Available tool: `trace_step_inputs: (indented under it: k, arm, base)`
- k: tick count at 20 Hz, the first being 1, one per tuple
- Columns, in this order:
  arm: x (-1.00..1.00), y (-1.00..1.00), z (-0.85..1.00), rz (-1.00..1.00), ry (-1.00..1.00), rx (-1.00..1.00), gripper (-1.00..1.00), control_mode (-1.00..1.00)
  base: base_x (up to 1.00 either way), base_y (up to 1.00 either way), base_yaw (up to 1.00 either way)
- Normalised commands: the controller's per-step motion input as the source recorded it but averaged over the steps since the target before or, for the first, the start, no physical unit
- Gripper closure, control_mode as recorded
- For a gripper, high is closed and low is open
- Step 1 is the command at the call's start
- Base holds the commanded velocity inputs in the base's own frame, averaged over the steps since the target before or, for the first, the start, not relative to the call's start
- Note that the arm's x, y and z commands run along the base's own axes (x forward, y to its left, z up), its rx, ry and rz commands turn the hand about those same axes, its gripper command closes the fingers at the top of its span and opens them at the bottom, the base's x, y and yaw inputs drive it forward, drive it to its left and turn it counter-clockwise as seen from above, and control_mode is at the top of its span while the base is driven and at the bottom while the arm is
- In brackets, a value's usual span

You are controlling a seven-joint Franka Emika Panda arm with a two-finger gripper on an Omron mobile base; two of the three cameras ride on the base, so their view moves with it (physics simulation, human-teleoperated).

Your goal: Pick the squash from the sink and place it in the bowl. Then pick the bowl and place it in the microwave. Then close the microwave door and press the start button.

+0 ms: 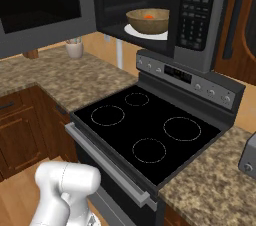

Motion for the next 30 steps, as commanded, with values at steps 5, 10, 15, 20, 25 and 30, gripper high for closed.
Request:
trace_step_inputs:
  k: [5,10,15,20,25,30]
  arm:
    - [0.18,0.79,-0.26,-0.14,-0.11,0.00,-1.00,-1.00]
    - [0.28,0.60,-0.03,-0.13,-0.08,0.00,-1.00,-1.00]
    - [0.51,0.49,-0.16,-0.08,-0.01,0.00,-1.00,-1.00]
    - [0.52,0.44,-0.30,-0.08,-0.05,0.00,-1.00,-1.00]
    - [0.62,0.43,-0.29,-0.08,-0.03,0.00,-1.00,-1.00]
    - [0.70,0.46,-0.14,-0.09,0.00,0.00,-1.00,-1.00]
  base:
    - [0.00,0.00,0.00]
    - [0.00,0.00,0.00]
    - [0.00,0.00,0.00]
    - [0.00,0.00,0.00]
    - [0.00,0.00,0.00]
    - [0.00,0.00,0.00]
